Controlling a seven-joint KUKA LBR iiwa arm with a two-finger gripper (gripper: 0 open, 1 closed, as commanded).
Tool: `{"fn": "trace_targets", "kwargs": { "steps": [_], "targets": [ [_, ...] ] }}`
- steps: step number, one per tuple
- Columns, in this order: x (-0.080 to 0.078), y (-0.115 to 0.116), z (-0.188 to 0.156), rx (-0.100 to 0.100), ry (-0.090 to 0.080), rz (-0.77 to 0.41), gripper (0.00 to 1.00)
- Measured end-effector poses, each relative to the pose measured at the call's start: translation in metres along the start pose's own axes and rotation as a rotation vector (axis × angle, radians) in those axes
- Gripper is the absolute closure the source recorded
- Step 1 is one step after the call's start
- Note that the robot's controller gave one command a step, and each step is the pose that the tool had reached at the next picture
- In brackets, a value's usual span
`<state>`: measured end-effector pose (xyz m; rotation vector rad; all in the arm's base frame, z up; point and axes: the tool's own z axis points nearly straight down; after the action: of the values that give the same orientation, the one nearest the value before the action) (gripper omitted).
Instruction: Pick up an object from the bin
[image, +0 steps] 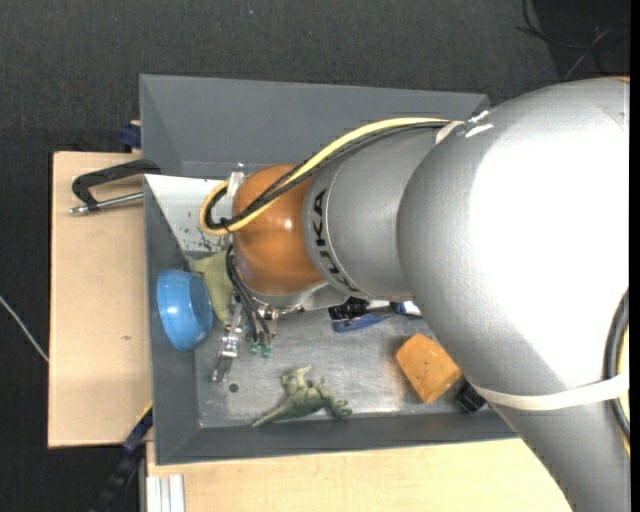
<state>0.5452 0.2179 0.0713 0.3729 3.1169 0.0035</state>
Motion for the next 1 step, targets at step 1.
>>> {"fn": "trace_targets", "kwargs": {
  "steps": [1],
  "targets": [
    [0.0414,-0.0191,-0.0589,0.001,0.002,-0.088,0.00]
  ]
}}
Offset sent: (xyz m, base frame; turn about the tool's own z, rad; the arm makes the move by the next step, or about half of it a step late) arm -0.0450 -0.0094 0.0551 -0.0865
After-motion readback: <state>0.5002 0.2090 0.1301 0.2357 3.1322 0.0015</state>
